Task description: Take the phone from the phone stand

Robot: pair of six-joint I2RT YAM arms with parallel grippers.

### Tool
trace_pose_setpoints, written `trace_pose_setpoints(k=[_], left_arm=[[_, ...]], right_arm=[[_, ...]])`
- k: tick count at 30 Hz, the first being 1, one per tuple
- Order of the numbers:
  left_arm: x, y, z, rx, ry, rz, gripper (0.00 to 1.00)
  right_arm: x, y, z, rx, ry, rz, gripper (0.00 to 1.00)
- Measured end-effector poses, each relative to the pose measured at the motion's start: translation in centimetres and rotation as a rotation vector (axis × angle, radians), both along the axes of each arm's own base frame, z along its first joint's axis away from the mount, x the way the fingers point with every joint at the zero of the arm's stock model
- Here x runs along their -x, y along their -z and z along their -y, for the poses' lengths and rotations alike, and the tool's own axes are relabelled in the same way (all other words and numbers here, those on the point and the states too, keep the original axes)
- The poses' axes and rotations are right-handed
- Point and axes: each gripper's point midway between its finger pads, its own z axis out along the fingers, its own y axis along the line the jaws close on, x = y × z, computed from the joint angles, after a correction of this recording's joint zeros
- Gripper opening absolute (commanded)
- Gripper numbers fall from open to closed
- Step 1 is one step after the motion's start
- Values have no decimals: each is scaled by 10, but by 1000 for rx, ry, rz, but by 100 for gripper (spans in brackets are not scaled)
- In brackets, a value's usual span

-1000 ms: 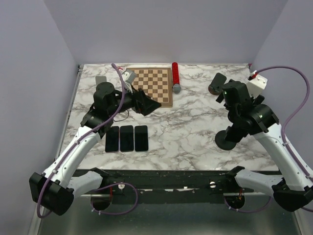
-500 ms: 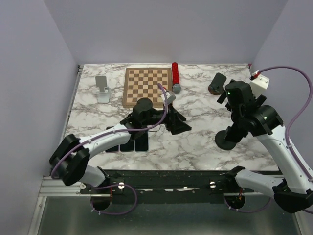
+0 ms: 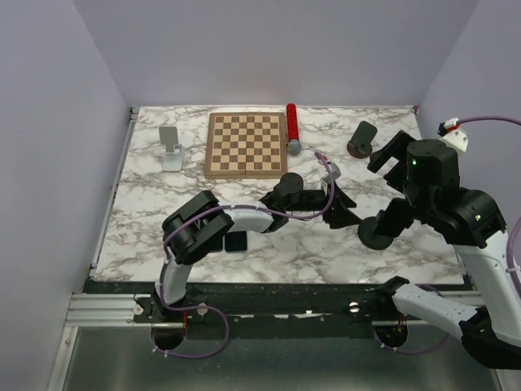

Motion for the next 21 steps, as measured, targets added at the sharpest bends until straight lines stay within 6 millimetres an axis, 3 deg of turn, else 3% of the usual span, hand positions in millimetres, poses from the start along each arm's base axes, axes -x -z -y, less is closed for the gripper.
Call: trace_pose_setpoints(k=[4, 13, 21], left_arm=[[-1, 15, 24, -4, 24, -4, 79], [7, 32, 61, -3, 81, -23, 73], [23, 45, 75, -15, 121, -40, 51]], right_arm=[[3, -13, -4, -33, -28, 26, 100], [10, -16, -4, -39, -57, 35, 100], [10, -25, -4, -23, -70, 48, 100]])
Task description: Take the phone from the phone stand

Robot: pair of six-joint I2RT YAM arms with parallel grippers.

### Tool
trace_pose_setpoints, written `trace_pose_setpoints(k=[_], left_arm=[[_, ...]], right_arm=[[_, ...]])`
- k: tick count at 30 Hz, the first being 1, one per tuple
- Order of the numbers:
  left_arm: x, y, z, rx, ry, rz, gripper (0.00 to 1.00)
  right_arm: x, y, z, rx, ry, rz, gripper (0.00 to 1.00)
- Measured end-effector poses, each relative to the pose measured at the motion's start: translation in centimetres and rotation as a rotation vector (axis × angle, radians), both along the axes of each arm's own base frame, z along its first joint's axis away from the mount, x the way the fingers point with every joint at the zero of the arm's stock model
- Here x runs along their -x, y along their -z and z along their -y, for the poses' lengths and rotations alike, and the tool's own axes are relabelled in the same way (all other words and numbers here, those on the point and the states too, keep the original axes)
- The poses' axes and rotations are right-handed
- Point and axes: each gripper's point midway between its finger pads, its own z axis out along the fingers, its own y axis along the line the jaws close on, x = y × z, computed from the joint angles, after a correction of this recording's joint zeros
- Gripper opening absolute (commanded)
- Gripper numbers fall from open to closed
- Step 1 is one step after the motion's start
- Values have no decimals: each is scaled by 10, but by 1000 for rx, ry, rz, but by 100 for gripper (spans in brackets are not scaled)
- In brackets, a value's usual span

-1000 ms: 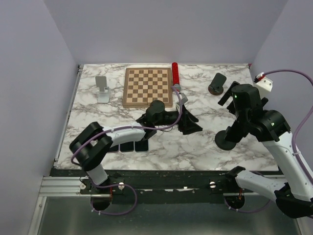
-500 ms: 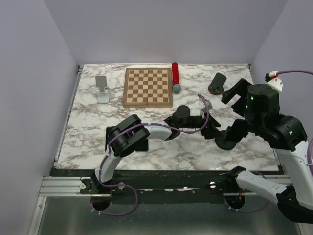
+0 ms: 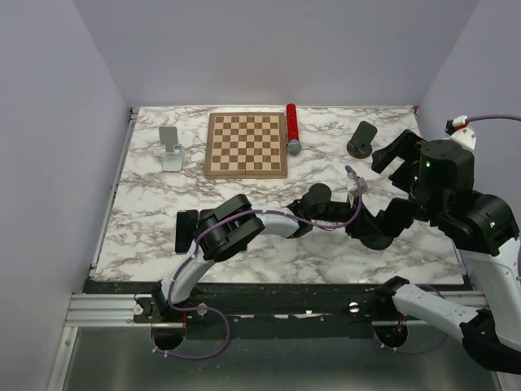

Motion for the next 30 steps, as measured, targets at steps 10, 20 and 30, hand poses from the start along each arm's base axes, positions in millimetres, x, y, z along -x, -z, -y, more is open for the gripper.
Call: trace_pose_setpoints(k=[10, 20, 30], left_arm=[[0, -4, 6, 17, 4, -4, 41], [3, -6, 10, 38, 11, 10, 17], [-1, -3, -4, 45, -57, 91, 0]], right_arm=[[1, -1, 1, 13, -5, 1, 100], [2, -1, 2, 22, -9, 0, 100], [1, 9, 2, 36, -9, -24, 100]])
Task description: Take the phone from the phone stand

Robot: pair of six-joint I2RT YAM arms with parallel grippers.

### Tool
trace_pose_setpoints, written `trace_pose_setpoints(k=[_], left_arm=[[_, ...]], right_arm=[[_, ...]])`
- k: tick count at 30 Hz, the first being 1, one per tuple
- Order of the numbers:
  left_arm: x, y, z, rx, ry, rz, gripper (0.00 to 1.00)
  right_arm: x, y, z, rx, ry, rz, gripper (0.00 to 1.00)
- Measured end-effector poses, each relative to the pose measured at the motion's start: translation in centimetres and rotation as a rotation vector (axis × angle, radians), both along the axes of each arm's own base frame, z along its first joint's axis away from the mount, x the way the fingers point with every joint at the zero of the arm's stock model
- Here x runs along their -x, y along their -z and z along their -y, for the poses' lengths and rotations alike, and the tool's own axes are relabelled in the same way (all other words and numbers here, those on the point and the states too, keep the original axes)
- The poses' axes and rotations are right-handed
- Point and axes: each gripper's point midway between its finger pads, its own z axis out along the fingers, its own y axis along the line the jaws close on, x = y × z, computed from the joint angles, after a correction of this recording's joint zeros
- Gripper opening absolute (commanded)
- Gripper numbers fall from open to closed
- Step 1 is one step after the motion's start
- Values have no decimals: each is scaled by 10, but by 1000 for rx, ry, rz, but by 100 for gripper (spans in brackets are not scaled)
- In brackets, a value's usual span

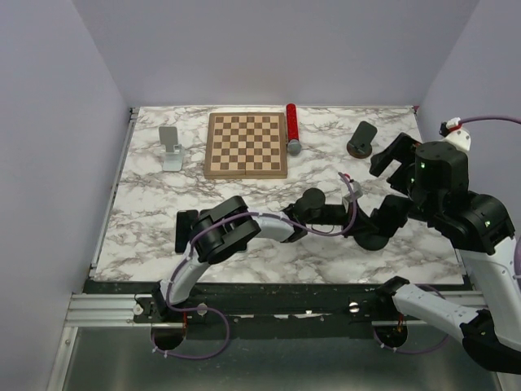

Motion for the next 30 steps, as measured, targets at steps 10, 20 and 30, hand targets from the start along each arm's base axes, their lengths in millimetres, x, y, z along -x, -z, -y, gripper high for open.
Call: trace_pose_setpoints(k=[10, 20, 30], left_arm=[[-4, 0, -53, -41, -110, 27, 0], [-16, 5, -123, -28, -246, 11, 0], [-24, 7, -173, -14, -352, -26, 0]], right_arm=[[0, 12, -1, 12, -3, -25, 100], [-1, 49, -21, 23, -101, -116, 100], [-11, 102, -78, -17, -339, -264, 100]])
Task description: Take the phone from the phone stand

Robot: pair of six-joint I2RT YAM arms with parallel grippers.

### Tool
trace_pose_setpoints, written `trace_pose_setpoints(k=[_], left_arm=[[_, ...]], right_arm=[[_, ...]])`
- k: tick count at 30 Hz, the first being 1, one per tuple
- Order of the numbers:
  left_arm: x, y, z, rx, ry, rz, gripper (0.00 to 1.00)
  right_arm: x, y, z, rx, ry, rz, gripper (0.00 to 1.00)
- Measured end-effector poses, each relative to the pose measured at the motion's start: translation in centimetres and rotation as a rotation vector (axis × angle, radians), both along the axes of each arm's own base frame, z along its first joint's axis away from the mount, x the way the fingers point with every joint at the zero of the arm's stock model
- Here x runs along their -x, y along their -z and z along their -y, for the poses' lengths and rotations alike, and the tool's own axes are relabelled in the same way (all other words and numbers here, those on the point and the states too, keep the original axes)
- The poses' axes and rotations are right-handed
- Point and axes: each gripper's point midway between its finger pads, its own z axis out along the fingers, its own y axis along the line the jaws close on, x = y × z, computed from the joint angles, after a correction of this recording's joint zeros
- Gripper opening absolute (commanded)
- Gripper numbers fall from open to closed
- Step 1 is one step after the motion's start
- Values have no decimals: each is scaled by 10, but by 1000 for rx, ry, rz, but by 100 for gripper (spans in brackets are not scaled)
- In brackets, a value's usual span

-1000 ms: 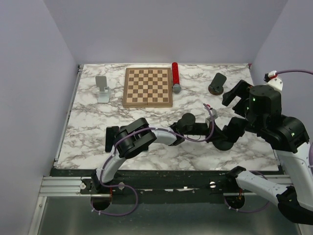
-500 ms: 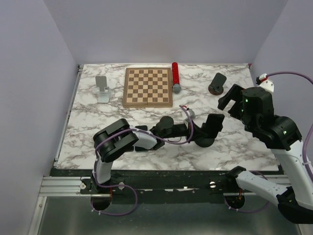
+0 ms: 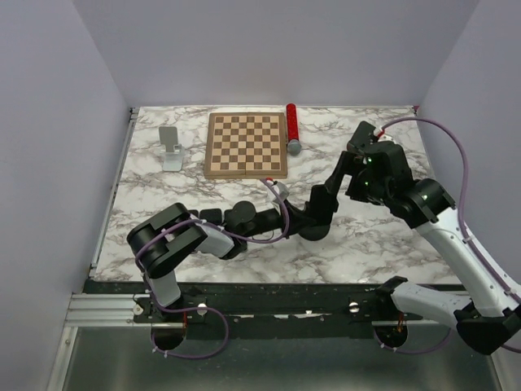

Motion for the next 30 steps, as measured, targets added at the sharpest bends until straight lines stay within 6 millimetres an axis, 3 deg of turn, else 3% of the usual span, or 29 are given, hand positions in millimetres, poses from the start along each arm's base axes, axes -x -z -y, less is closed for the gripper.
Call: trace_pose_setpoints(k=[5, 11, 14, 19, 28, 29, 30], left_arm=[[-1, -1, -5, 11, -19, -27, 0], [-2, -3, -8, 13, -26, -59, 0], [-1, -2, -13, 11, -38, -66, 0], [1, -2, -21, 3, -53, -74, 0], [1, -2, -20, 2, -55, -81, 0], [1, -2, -20, 2, -55, -82, 4], [1, -2, -20, 2, -55, -82, 14]], right_arm=[[4, 10, -32, 14, -116, -27, 100], [22, 15, -87, 134, -256, -15, 100], [18, 22, -82, 178, -205, -15, 100], [12, 10, -69, 170, -124, 32, 100], [5, 14, -65, 175, -84, 61, 100], [4, 15, -65, 180, -78, 64, 100], [2, 15, -66, 184, -71, 68, 100]])
